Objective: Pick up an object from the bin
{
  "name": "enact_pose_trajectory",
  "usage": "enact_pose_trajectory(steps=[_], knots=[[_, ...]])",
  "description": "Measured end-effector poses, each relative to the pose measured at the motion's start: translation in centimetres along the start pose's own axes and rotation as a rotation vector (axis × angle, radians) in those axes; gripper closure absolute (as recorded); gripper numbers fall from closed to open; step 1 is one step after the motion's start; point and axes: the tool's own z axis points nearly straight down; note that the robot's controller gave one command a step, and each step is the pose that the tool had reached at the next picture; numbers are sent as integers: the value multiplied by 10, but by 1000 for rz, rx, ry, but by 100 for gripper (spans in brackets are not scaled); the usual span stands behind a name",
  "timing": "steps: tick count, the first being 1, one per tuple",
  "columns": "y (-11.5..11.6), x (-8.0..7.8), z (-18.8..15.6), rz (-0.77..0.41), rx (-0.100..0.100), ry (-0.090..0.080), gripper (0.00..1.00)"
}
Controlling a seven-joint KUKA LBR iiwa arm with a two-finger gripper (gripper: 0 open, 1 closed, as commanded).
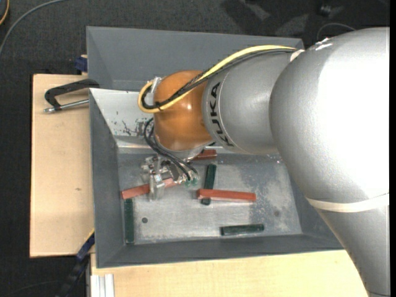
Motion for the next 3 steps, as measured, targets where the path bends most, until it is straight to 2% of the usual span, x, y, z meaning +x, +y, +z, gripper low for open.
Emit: enact_pose_trajectory(steps=[1,2,3], knots=[[1,-2,-7,1,-1,-4,100],[1,-5,-57,2,0,-10,100],[2,-7,-77,3,0,-8,100]])
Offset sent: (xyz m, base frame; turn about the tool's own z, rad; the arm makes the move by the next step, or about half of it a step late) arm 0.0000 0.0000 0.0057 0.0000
